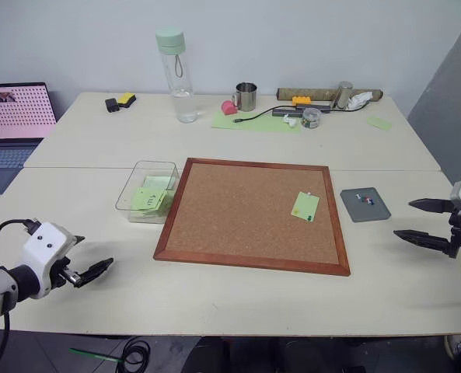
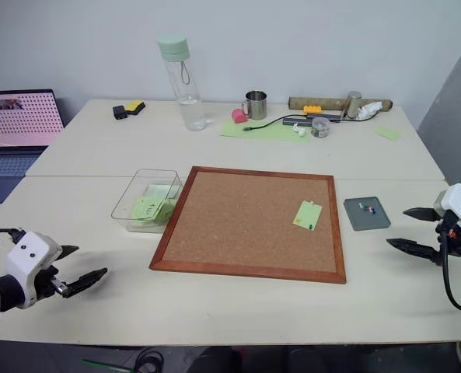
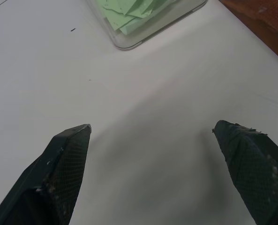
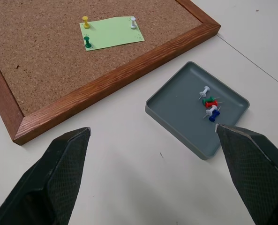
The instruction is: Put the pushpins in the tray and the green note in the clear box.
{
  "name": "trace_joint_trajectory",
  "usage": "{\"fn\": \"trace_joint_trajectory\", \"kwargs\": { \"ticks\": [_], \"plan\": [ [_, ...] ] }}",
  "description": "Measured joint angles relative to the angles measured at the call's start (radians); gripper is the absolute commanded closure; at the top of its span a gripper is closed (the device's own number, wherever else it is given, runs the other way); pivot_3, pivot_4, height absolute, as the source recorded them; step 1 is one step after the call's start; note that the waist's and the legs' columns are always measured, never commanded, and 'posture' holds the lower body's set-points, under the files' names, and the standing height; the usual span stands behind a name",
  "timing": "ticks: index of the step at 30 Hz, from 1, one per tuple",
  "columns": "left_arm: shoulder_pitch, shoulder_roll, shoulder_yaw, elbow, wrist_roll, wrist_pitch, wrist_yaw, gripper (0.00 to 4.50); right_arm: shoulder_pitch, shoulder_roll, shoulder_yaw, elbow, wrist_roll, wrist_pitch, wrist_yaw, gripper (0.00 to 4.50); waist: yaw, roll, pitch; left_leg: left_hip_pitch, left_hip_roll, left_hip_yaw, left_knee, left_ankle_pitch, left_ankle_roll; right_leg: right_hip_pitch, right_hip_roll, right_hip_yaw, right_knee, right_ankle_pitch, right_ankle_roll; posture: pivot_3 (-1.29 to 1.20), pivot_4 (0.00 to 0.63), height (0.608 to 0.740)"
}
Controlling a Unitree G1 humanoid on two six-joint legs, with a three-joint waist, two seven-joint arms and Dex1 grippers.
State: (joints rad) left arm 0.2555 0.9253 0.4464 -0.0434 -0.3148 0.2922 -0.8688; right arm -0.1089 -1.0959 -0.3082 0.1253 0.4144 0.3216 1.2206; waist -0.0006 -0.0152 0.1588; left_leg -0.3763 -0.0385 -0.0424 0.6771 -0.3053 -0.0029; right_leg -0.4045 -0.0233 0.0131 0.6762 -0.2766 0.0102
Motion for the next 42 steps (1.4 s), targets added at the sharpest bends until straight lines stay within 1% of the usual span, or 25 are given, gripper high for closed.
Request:
{"fn": "trace_joint_trajectory", "kwargs": {
  "ticks": [19, 25, 35, 39, 42],
  "plan": [
    [-0.017, -0.006, 0.003, 0.0, 0.029, -0.018, 0.0, 0.04, -0.03, 0.007, 0.018, 0.006, -0.018, -0.01, -0.001, 0.0, 0.0, 0.0, 0.0, 0.0, 0.0, 0.0, 0.0, 0.0, 0.0, 0.0, 0.0, 0.0, 0.0, 0.0, 0.0, 0.0, 0.15, 0.74],
    [-0.012, -0.006, 0.003, 0.001, 0.016, 0.008, -0.037, 0.04, -0.034, 0.014, 0.018, 0.008, -0.02, -0.011, -0.001, 0.0, 0.0, 0.0, 0.0, 0.0, 0.0, 0.0, 0.0, 0.0, 0.0, 0.0, 0.0, 0.0, 0.0, 0.0, 0.0, 0.0, 0.15, 0.74],
    [-0.017, -0.005, 0.003, 0.001, 0.006, 0.043, -0.055, 0.04, -0.04, 0.024, 0.027, 0.008, -0.021, -0.011, -0.002, 0.0, 0.0, 0.0, 0.0, 0.0, 0.0, 0.0, 0.0, 0.0, 0.0, 0.0, 0.0, 0.0, 0.0, 0.0, 0.0, 0.0, 0.15, 0.74],
    [-0.038, -0.005, 0.001, -0.003, 0.006, 0.056, -0.051, 0.04, -0.042, 0.028, 0.027, 0.008, -0.021, -0.01, -0.004, 0.0, 0.0, 0.0, 0.0, 0.0, 0.0, 0.0, 0.0, 0.0, 0.0, 0.0, 0.0, 0.0, 0.0, 0.0, 0.0, 0.0, 0.15, 0.74],
    [-0.081, -0.008, -0.012, -0.032, 0.001, 0.076, -0.041, 0.04, -0.043, 0.038, 0.027, -0.003, -0.018, -0.004, -0.006, 0.0, 0.001, 0.0, 0.0, 0.0, 0.0, 0.0, 0.0, 0.0, 0.0, 0.0, 0.0, 0.0, 0.0, 0.0, 0.0, 0.0, 0.15, 0.74]
  ]
}}
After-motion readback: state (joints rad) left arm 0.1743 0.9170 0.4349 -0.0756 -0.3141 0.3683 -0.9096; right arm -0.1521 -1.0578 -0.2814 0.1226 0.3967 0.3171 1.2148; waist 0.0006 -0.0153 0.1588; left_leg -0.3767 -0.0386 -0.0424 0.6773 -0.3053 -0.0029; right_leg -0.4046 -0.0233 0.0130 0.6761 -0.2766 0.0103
